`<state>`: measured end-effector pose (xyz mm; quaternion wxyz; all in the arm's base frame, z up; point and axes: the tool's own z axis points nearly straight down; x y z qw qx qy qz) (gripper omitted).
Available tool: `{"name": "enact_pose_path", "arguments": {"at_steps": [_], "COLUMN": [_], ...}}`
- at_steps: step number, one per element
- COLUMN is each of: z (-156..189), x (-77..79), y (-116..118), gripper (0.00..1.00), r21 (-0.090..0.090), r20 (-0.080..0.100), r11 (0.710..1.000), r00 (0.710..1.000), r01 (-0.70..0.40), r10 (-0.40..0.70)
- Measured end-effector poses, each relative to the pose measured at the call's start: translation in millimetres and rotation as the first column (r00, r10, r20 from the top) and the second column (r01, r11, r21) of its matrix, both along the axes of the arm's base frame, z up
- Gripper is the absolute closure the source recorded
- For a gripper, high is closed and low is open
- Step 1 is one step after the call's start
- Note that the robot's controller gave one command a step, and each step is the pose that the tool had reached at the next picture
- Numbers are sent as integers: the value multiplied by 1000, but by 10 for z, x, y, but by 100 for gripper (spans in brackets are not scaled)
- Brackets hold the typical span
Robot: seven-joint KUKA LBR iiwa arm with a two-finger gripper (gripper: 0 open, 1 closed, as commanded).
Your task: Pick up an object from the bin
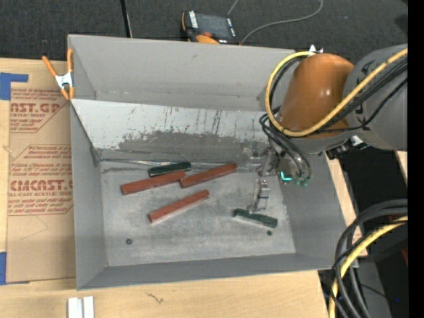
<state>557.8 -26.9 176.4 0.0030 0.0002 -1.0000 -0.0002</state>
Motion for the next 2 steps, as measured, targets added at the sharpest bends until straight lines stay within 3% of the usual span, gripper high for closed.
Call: {"name": "enact_pose_path", "arguments": {"at_steps": [1, 2], "z": [-1115, -764], "x": [-462, -654], "y": [-317, -208], "gripper": [0, 0], "r21": [0, 1], "r20": [-3, 5], "r11": [997, 971], "r00": [997, 971], "r01": [77, 239], "r10": [-77, -239]}}
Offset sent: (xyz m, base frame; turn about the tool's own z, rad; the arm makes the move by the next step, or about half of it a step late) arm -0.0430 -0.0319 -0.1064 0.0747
